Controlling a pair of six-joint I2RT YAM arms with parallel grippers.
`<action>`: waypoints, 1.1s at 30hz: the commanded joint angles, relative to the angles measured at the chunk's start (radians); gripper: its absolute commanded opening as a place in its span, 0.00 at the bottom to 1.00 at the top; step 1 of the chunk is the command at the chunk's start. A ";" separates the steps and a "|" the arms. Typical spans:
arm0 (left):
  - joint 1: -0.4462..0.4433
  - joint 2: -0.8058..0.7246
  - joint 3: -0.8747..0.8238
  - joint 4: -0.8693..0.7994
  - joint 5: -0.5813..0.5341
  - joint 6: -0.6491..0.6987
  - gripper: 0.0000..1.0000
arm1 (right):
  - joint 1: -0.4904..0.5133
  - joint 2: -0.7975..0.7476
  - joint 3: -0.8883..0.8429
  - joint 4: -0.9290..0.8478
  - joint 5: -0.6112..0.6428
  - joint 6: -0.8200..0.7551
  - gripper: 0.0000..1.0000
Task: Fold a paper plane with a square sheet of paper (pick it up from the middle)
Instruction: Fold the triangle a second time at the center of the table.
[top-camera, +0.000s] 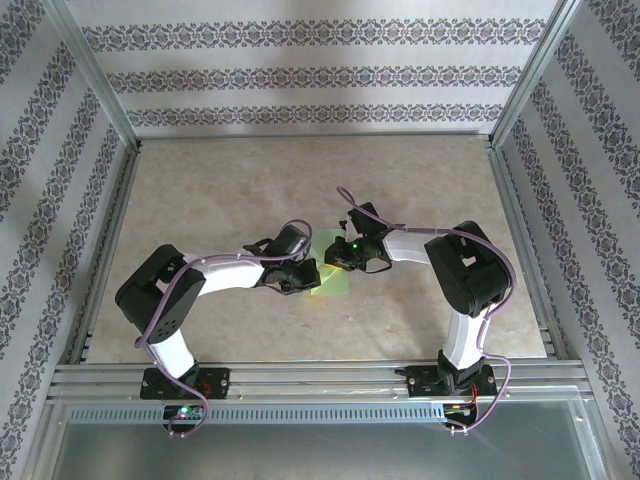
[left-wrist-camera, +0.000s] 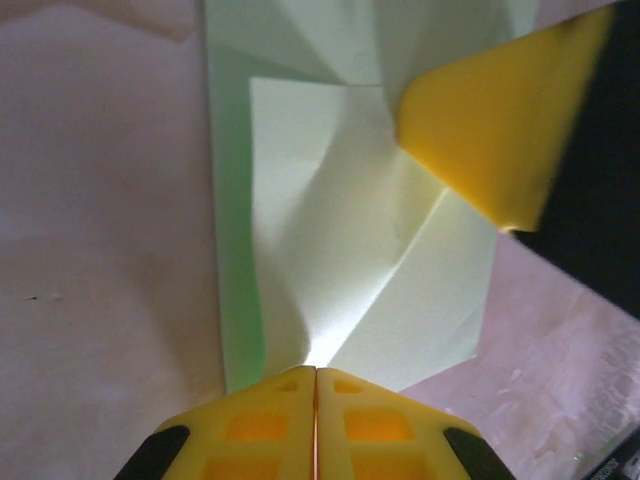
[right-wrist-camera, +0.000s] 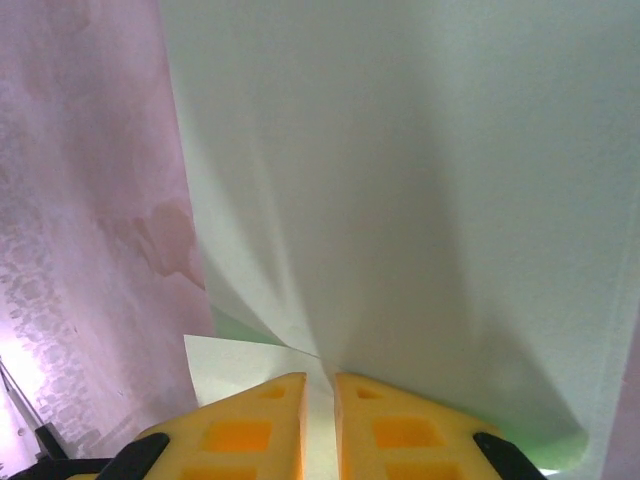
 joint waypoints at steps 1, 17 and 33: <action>0.032 -0.035 0.046 0.018 -0.025 0.004 0.09 | -0.005 0.022 0.017 -0.005 -0.015 -0.020 0.16; 0.041 0.074 0.074 0.024 -0.013 -0.008 0.08 | -0.005 0.027 0.021 -0.012 -0.013 -0.013 0.16; 0.041 0.109 0.069 -0.002 -0.051 0.016 0.03 | -0.012 -0.077 0.019 -0.016 -0.030 -0.019 0.16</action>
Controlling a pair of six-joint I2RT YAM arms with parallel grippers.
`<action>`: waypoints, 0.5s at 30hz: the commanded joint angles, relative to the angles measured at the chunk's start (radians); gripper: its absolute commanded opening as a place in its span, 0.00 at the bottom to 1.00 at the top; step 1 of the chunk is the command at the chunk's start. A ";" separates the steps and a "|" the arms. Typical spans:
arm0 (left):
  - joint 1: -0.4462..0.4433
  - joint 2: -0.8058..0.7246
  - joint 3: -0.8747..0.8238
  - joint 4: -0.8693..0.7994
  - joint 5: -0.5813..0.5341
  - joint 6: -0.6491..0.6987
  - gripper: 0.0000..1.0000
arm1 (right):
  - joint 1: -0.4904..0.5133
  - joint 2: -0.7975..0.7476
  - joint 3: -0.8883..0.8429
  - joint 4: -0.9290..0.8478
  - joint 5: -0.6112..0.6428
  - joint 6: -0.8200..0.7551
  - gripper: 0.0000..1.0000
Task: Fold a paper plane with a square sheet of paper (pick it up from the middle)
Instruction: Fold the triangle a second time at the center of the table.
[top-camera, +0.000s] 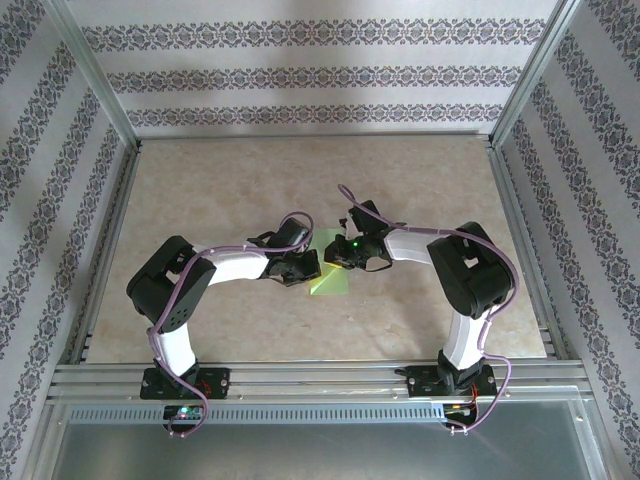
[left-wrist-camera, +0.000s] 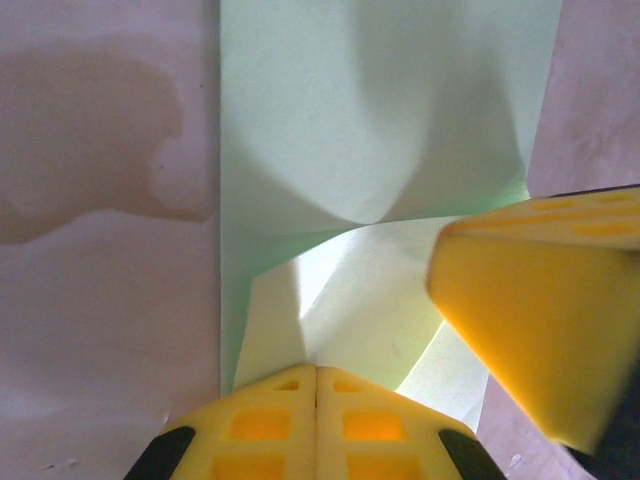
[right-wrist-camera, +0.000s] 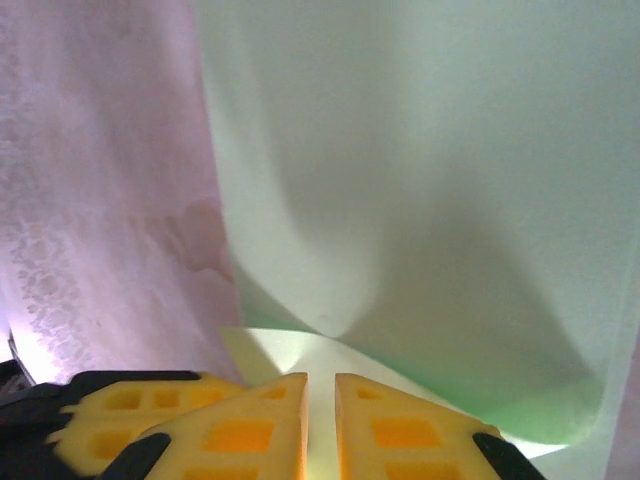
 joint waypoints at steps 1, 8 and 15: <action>0.008 0.016 0.005 -0.028 -0.022 0.017 0.03 | -0.006 -0.055 0.006 -0.008 -0.015 -0.019 0.16; 0.008 0.016 0.004 -0.032 -0.026 0.017 0.02 | 0.031 -0.059 -0.043 -0.002 -0.004 0.004 0.13; 0.008 0.016 0.000 -0.033 -0.031 0.014 0.00 | 0.053 -0.010 -0.063 0.022 0.002 0.032 0.09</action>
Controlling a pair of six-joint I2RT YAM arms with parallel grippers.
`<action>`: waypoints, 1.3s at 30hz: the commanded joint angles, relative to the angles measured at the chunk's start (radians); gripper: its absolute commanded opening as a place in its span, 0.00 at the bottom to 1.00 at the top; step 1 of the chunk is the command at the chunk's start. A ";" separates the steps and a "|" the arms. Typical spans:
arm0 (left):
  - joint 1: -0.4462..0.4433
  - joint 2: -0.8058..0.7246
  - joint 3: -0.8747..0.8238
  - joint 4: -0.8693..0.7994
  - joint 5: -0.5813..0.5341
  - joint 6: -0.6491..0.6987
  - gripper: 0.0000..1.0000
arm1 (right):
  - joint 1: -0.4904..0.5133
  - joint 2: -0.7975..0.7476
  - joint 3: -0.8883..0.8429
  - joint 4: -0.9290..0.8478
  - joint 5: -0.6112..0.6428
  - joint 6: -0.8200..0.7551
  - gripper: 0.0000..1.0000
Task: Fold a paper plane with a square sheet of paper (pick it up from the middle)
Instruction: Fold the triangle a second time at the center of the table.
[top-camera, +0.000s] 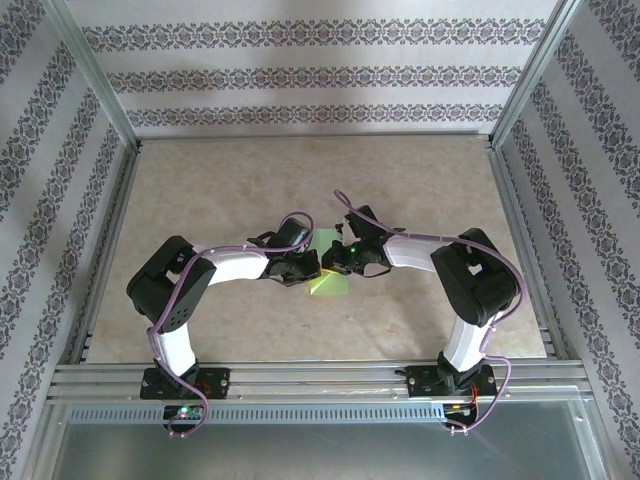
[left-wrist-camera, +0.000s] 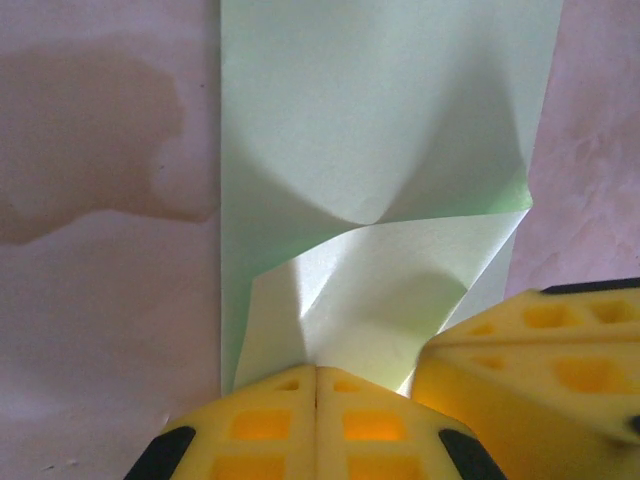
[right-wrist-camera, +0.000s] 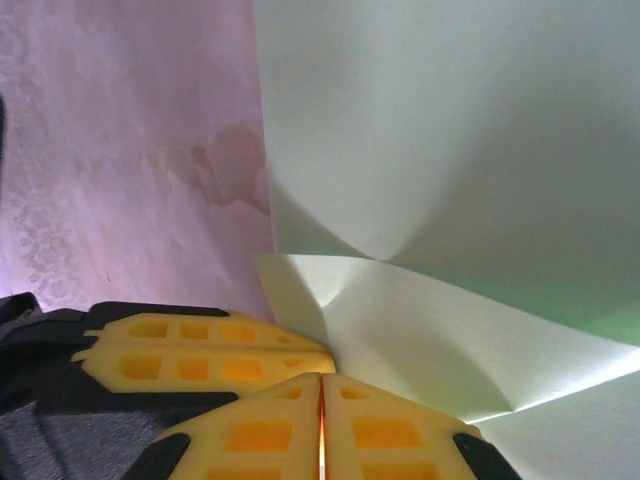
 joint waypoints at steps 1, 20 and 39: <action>0.008 0.015 -0.002 -0.033 -0.030 0.014 0.00 | 0.005 0.035 -0.019 0.017 0.006 0.021 0.09; 0.025 0.038 -0.027 -0.143 -0.047 0.042 0.00 | -0.114 0.023 -0.041 0.008 0.113 0.028 0.08; 0.027 0.047 0.022 -0.157 -0.017 0.075 0.00 | -0.152 -0.090 -0.017 -0.072 0.096 -0.001 0.09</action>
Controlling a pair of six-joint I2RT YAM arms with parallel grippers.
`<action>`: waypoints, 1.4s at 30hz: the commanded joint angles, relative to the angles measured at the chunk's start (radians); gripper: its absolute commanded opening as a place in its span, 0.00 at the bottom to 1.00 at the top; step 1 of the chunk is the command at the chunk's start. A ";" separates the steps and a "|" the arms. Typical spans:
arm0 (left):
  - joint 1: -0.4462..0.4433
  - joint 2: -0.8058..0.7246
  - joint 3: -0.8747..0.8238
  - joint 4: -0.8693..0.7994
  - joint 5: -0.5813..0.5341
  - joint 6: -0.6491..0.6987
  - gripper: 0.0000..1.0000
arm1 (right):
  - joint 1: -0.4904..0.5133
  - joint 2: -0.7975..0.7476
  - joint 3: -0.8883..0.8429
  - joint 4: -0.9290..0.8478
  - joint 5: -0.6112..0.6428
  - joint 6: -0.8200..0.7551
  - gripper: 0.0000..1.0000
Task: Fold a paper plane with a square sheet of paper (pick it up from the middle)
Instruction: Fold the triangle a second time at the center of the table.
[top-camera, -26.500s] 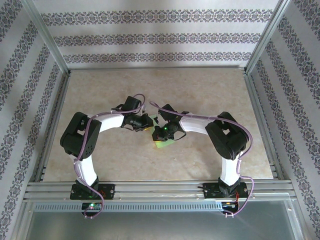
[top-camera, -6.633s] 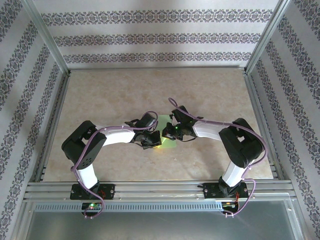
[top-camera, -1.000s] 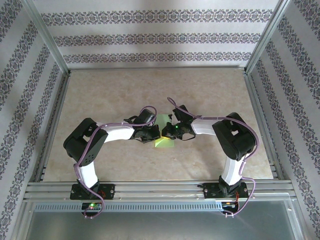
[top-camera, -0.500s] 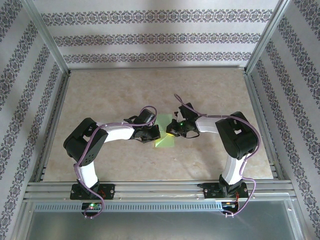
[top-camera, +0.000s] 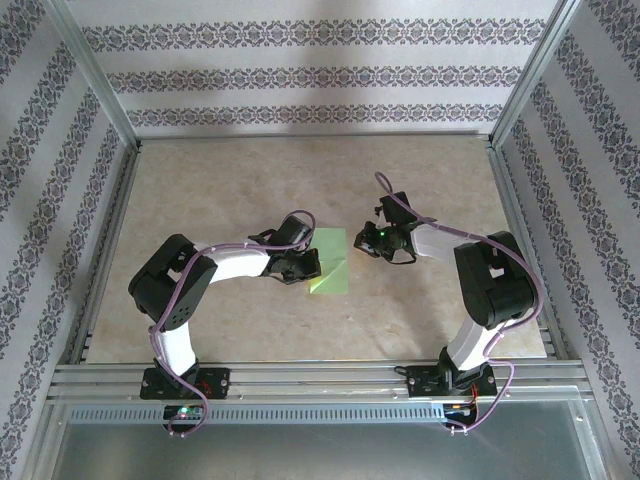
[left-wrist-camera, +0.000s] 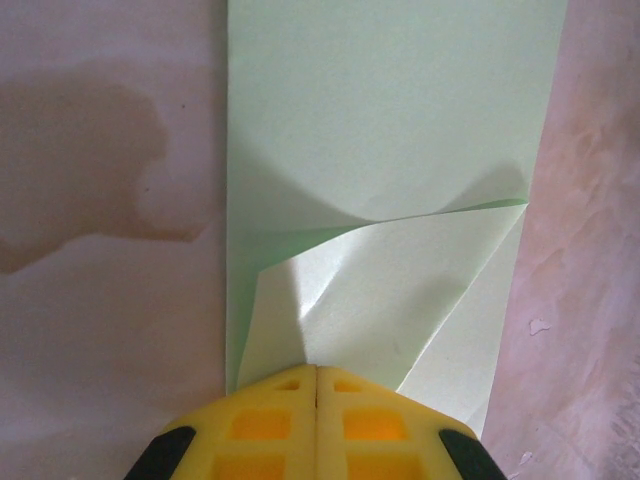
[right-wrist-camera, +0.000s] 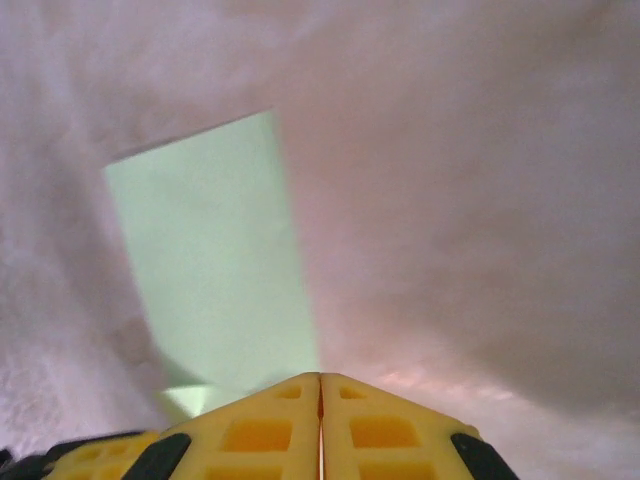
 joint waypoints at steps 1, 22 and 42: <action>0.018 0.031 -0.006 -0.122 -0.024 0.021 0.00 | 0.062 0.003 -0.013 0.013 -0.043 0.002 0.09; 0.013 -0.054 0.040 0.026 0.124 0.010 0.08 | 0.127 0.145 -0.022 -0.006 0.019 0.056 0.08; -0.027 0.086 0.142 -0.164 0.083 0.102 0.07 | 0.129 0.175 0.017 -0.149 0.096 0.067 0.08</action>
